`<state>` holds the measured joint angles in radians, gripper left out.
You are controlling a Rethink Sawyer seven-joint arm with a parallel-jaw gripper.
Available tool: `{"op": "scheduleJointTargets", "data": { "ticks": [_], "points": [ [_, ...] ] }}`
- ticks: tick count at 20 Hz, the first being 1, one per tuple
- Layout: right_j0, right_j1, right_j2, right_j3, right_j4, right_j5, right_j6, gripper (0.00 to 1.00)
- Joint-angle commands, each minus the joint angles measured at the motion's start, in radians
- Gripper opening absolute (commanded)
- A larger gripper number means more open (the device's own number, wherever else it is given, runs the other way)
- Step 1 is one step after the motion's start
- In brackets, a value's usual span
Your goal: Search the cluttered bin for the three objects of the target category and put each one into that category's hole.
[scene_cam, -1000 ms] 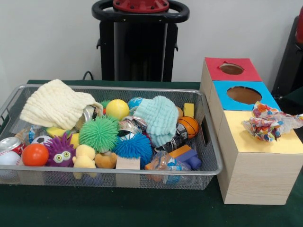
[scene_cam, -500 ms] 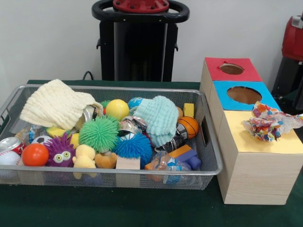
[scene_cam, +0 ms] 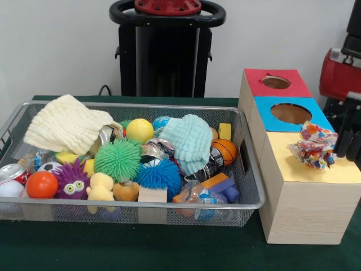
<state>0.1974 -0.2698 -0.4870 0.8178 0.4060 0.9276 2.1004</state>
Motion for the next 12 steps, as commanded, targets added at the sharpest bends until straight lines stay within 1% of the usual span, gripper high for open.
{"op": "scheduleJointTargets", "data": {
  "ticks": [1, 4, 7, 12],
  "points": [
    [-0.057, 0.076, 0.048, -0.006, -0.031, -0.041, 0.169, 0.00],
    [-0.066, 0.081, 0.053, -0.004, -0.035, -0.055, 0.154, 0.00],
    [-0.062, 0.074, 0.059, 0.029, -0.042, -0.084, 0.148, 0.00],
    [-0.064, 0.079, 0.065, 0.045, -0.044, -0.114, 0.144, 0.00]
  ]
}}
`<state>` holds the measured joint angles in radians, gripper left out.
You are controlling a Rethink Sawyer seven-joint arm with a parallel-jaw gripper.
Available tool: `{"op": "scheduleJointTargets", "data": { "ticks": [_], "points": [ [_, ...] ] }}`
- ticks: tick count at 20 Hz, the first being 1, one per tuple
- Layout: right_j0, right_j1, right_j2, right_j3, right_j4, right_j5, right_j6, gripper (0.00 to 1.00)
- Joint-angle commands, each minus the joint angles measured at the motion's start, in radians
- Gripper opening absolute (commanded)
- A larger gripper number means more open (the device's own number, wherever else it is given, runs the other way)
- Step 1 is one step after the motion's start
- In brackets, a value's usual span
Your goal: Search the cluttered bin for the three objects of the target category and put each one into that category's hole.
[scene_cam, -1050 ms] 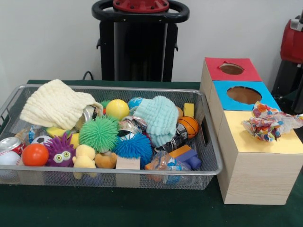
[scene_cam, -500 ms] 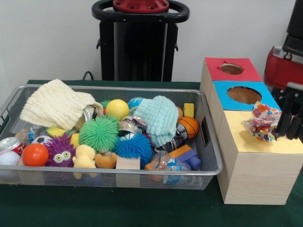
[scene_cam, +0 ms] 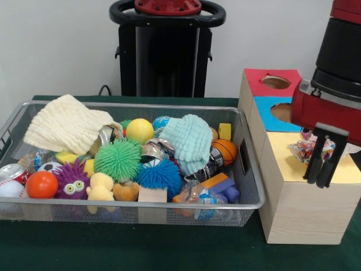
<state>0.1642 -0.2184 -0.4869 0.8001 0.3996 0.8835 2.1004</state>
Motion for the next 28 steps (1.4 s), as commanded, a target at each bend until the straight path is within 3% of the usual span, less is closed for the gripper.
{"op": "scheduleJointTargets", "data": {
  "ticks": [1, 14, 23, 28],
  "points": [
    [-0.033, 0.031, 0.066, 0.062, -0.037, -0.073, 0.143, 0.00],
    [-0.043, 0.020, 0.115, 0.115, -0.026, -0.030, 0.087, 0.00],
    [-0.042, -0.031, 0.160, 0.221, -0.040, -0.025, 0.013, 0.00],
    [-0.026, -0.066, 0.171, 0.288, -0.047, -0.037, 0.020, 0.00]
  ]
}}
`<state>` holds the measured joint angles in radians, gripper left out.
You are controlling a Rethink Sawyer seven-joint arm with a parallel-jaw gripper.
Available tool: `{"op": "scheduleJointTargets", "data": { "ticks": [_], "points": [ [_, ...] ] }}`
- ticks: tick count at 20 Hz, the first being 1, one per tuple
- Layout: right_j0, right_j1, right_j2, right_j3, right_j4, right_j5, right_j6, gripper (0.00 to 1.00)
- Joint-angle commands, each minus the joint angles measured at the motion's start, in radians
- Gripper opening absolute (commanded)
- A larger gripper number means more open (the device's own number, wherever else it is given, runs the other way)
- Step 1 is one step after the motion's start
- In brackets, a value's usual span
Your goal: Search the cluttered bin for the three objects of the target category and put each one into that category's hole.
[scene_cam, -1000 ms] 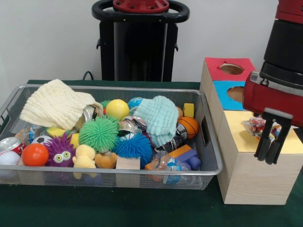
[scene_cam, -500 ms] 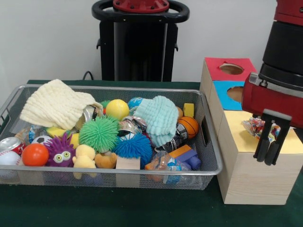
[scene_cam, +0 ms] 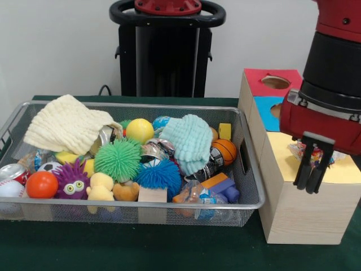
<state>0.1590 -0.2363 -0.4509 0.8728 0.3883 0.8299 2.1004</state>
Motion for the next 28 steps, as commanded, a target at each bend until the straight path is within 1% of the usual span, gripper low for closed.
{"op": "scheduleJointTargets", "data": {
  "ticks": [1, 6, 9, 20, 24, 28],
  "points": [
    [-0.019, -0.054, 0.140, 0.229, -0.036, 0.009, 0.020, 0.00],
    [-0.006, -0.086, 0.153, 0.284, -0.039, -0.013, 0.032, 0.00],
    [-0.008, -0.087, 0.164, 0.284, -0.039, -0.009, 0.033, 0.00],
    [0.020, -0.086, 0.187, 0.294, -0.022, -0.037, 0.107, 0.00],
    [0.039, -0.090, 0.185, 0.306, -0.015, -0.046, 0.134, 0.00],
    [0.053, -0.089, 0.176, 0.317, -0.019, -0.049, 0.140, 0.00]
  ]
}}
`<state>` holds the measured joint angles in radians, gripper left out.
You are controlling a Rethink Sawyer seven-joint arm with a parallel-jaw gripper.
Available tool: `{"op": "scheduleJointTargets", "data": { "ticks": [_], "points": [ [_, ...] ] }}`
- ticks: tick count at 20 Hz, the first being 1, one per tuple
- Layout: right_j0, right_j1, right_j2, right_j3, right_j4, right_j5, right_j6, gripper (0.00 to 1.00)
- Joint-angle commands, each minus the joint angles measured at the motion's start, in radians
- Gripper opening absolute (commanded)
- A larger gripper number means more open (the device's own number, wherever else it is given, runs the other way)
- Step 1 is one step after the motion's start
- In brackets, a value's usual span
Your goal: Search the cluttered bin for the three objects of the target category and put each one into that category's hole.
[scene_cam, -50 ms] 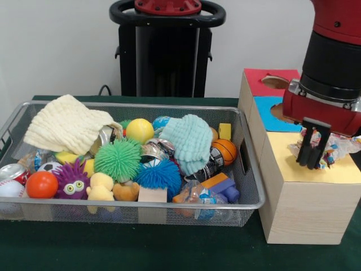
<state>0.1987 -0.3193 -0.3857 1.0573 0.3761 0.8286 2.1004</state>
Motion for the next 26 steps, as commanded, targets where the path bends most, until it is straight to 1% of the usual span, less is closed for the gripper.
{"op": "scheduleJointTargets", "data": {
  "ticks": [1, 6, 13, 16, 21, 26],
  "points": [
    [0.016, -0.004, 0.110, 0.136, -0.009, -0.050, 0.139, 0.00],
    [0.019, 0.008, 0.114, 0.148, -0.013, -0.069, 0.127, 0.00],
    [0.031, 0.014, 0.103, 0.167, -0.028, -0.057, 0.115, 0.00],
    [0.036, 0.014, 0.101, 0.185, -0.033, -0.072, 0.117, 0.00],
    [0.049, 0.021, 0.080, 0.183, -0.044, -0.075, 0.133, 0.00],
    [0.055, 0.027, 0.082, 0.192, -0.045, -0.070, 0.137, 0.00]
  ]
}}
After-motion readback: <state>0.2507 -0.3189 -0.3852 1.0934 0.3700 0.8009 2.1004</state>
